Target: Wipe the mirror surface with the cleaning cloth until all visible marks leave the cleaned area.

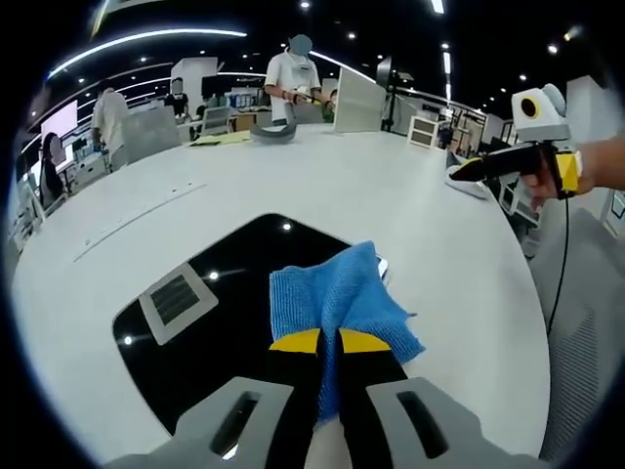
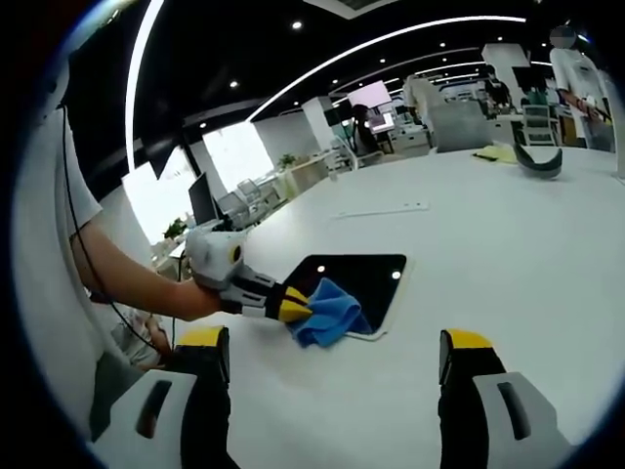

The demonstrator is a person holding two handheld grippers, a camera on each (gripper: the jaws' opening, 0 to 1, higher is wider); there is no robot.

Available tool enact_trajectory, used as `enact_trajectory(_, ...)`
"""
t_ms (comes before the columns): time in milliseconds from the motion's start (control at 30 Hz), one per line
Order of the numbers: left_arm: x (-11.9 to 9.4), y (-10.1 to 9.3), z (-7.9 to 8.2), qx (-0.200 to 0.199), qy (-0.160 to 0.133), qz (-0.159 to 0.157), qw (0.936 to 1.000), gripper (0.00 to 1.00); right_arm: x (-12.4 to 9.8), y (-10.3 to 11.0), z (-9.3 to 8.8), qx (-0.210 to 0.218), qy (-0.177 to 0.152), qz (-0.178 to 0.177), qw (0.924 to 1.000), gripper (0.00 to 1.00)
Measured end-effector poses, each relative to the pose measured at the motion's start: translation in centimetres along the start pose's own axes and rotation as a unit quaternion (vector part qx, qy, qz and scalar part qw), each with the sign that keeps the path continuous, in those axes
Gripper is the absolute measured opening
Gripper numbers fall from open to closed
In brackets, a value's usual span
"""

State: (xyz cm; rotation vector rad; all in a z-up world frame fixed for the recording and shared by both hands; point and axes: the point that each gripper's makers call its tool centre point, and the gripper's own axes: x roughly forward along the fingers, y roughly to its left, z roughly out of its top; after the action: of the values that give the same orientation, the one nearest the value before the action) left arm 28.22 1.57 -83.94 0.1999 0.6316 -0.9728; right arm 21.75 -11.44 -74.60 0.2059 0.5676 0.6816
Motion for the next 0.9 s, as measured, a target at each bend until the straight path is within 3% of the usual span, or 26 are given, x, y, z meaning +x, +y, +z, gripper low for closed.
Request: enact_trajectory(900,-0.7,4.2,0.1,-0.006,-0.009,0.033,0.9994,0.03,0.3,-0.1,0.3,-0.001,0.003,0.002,1.0000,0.88)
